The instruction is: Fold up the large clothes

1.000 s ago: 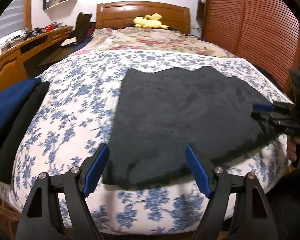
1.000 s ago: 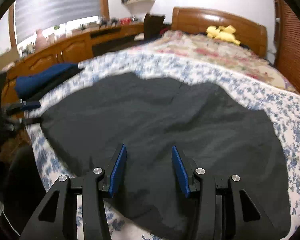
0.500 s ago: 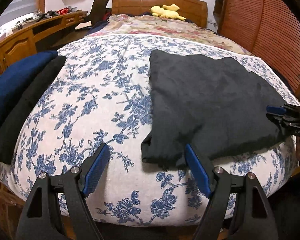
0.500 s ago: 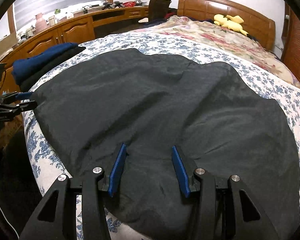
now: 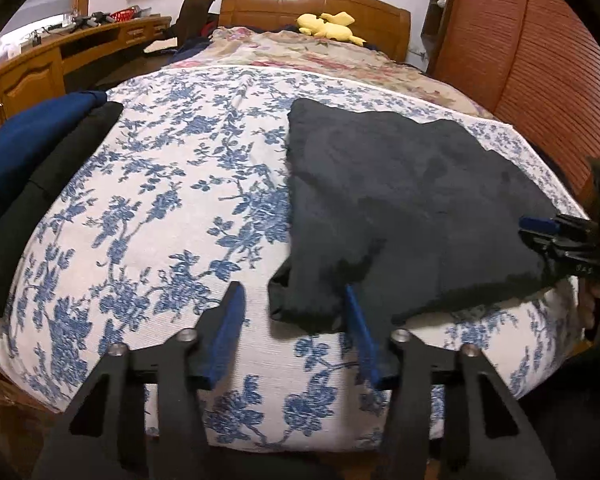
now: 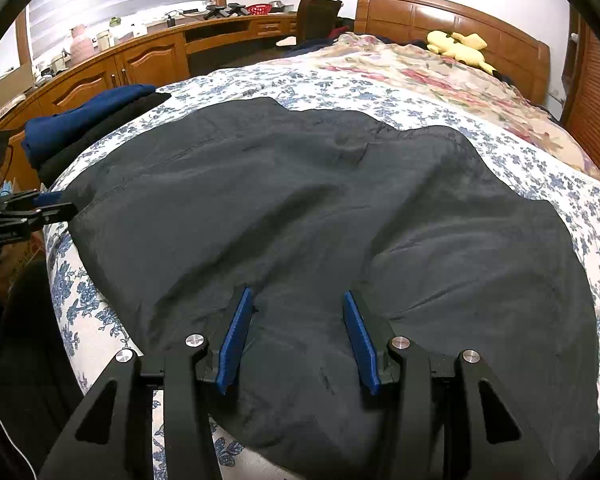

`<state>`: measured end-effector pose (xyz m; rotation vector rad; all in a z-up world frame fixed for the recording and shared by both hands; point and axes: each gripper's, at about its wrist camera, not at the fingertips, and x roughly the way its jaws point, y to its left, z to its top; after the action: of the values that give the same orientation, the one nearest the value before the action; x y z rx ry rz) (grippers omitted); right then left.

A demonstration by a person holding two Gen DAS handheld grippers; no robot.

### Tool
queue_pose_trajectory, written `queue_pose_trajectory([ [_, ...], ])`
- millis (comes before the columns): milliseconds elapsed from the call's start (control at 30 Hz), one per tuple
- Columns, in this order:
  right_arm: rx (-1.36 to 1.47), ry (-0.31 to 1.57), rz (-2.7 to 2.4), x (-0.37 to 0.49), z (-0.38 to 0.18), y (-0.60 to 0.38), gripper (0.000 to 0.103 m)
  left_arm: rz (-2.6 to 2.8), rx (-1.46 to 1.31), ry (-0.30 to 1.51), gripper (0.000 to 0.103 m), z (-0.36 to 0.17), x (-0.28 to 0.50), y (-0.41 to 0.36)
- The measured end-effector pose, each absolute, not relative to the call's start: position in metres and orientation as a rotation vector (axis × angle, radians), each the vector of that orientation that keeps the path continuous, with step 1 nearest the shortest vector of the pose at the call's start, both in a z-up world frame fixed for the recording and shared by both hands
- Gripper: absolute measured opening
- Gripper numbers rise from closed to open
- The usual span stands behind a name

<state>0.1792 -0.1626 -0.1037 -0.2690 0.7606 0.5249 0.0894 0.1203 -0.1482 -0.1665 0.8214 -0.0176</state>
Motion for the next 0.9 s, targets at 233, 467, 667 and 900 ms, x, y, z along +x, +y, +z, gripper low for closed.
queue_pose_trajectory([
  [233,-0.272,0.757,0.528,0.179,-0.104,-0.164,0.049,-0.008,-0.172,0.832,0.049,-0.149,0.094,0.116],
  [467,-0.273,0.756,0.530,0.179,-0.105,-0.165,0.049,-0.029,-0.157,0.837,0.017,-0.144,0.098,0.110],
  [667,-0.272,0.754,0.532,0.180,-0.105,-0.166,0.049,-0.039,-0.111,0.804,0.009,-0.128,0.098,0.099],
  [900,-0.281,0.747,0.531,0.178,-0.106,-0.168,0.049,-0.083,-0.062,0.719,0.008,-0.089,0.102,0.076],
])
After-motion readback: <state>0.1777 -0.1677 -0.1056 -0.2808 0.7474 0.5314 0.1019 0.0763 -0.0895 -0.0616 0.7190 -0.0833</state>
